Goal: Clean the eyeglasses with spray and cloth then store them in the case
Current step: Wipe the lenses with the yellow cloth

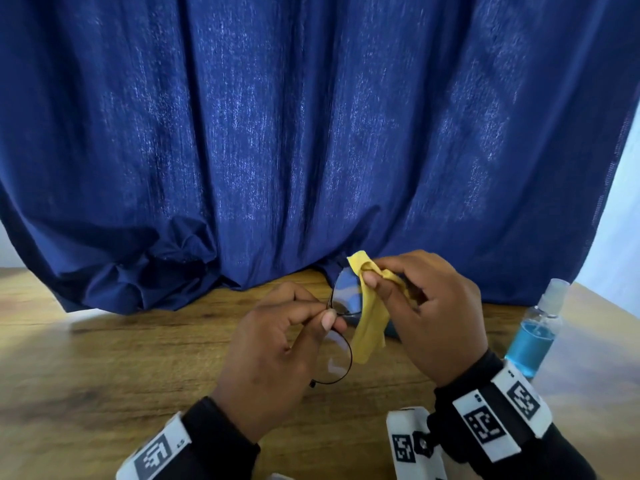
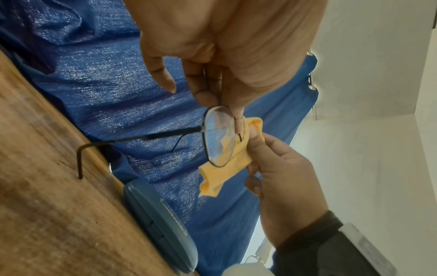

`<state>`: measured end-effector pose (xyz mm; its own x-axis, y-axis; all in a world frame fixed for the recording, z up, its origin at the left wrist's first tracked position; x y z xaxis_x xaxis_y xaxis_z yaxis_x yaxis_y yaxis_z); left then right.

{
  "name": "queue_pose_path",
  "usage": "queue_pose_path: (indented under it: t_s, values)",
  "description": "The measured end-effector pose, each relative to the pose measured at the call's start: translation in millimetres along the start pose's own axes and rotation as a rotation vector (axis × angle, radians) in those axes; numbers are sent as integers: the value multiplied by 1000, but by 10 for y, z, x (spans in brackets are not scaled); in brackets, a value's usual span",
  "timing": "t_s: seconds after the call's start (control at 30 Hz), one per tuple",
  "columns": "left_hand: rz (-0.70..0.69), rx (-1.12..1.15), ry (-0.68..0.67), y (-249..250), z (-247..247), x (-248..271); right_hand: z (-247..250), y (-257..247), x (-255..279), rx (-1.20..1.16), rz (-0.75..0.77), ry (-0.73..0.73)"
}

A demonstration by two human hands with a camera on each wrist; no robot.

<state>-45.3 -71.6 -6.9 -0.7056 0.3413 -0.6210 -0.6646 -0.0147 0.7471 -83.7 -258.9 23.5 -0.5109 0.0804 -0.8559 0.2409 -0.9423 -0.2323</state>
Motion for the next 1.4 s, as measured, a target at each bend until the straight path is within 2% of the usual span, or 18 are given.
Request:
queue_pose_path:
  t_s: [0.1, 0.2, 0.33, 0.57, 0.77, 1.2, 1.4]
  values:
    - [1, 17, 10, 16, 0, 4, -2, -30, 1, -17, 62, -7]
    - [-5, 11, 11, 16, -6, 1, -12, 52, -31, -107, -42, -105]
    - [11, 32, 25, 16, -4, 6, -72, 55, -9, -339, -192, -248]
    - [3, 79, 65, 34, 1, 10, -119, 39, 11, -665, -350, -354]
    - [34, 142, 97, 29, 23, 1, -165, -75, 52, -778, -344, -441]
    - [12, 145, 51, 20, 6, 9, -123, -175, 69, -819, -383, -265]
    - [5, 186, 26, 47, -15, 17, -36, -221, 41, -729, -374, -151]
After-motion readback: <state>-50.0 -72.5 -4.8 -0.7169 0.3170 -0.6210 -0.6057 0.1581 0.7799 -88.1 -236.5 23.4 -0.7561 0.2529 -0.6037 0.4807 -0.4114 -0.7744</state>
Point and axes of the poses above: each hand's wrist, its own x-axis away from the middle knuckle, its own z-axis out of the back of the hand, y = z × x, the point moved 4 cm from there along -x, towards the middle knuckle, and after that the axes turned 14 degrees about x, right-handed, at the moved point
